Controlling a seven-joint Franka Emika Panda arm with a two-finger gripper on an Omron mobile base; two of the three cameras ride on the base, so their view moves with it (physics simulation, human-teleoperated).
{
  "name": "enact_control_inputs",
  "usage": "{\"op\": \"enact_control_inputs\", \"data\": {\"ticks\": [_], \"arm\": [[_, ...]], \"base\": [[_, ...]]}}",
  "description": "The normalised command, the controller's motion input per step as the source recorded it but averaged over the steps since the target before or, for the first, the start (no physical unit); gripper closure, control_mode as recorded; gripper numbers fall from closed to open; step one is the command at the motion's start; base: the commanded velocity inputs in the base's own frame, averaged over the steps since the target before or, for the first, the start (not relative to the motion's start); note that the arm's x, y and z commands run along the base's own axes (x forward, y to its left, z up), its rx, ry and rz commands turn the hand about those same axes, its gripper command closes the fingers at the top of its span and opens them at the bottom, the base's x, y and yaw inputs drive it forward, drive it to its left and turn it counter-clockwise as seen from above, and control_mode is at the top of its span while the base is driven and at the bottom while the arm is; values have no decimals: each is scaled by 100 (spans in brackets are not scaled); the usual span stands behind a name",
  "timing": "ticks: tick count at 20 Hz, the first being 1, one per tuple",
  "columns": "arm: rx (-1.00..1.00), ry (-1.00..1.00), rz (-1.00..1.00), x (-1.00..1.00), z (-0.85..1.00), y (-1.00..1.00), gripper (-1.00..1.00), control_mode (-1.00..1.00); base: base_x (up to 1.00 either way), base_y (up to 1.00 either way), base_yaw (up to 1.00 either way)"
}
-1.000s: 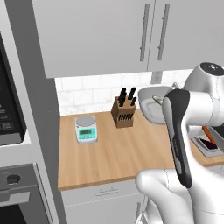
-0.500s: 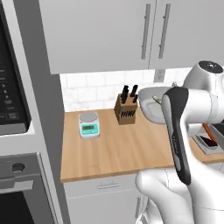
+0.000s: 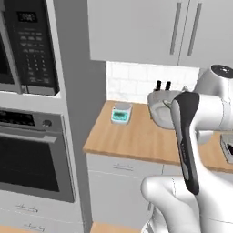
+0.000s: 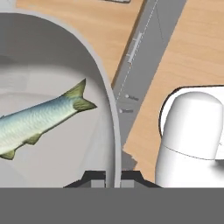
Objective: Take the meat container that has the fish and place it on the second highest rack of the freezer. Then take the vegetable container that has the eggplant and carrot and place it on the highest rack of the freezer.
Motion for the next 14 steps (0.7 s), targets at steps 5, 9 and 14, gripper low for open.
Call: {"op": "enact_control_inputs", "data": {"ticks": [5, 9, 14], "arm": [[0, 0, 0, 0, 0, 0, 100, 100], [0, 0, 0, 0, 0, 0, 100, 100], [0, 0, 0, 0, 0, 0, 100, 100]], "base": [[-20, -5, 84], [-9, 0, 91], [0, 28, 88]]}}
